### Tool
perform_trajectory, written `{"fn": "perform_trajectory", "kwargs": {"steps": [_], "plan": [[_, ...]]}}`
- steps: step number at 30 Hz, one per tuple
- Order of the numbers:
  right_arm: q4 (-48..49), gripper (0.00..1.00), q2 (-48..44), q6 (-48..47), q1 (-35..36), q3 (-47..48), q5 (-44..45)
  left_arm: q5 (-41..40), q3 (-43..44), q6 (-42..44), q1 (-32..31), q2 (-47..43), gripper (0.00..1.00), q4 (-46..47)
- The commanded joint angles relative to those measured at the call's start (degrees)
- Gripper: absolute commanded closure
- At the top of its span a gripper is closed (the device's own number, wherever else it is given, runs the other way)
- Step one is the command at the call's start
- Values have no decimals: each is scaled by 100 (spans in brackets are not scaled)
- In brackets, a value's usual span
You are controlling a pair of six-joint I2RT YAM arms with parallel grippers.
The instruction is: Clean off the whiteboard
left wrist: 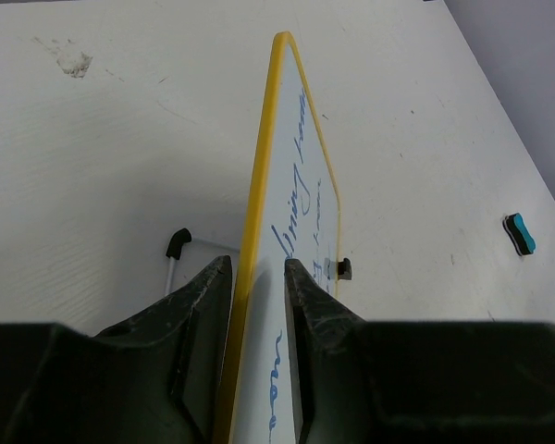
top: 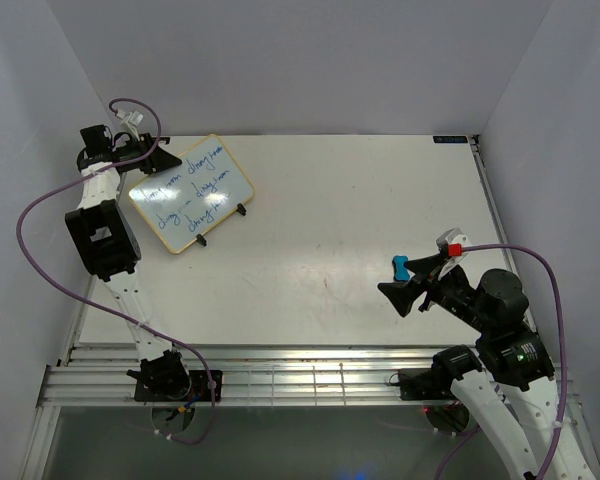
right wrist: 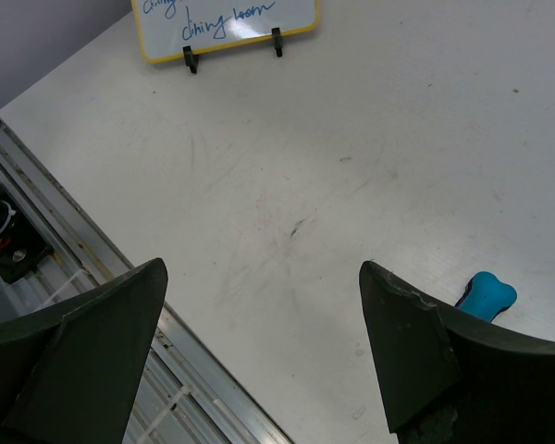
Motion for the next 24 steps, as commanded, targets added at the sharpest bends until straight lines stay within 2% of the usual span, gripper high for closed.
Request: {"fn": "perform_trajectory", "kwargs": {"steps": [1,10,14,20,24], "plan": [[255,10,-36,-24,37,45,-54,98,-134,98,-25,-239,61,-291],[246,10,-27,-24,37,45,-45,115,-125,133,-25,-160,60,-308],[237,10,-36,-32,37,45,-28,80,-143,133,-17,-116,50,-326],[237,10,-18,-41,46,54,-28,133,-134,124,-25,-72,51,-326],[246,10,-18,-41,55,45,-28,133,-143,133,-25,-54,56,-326]]}}
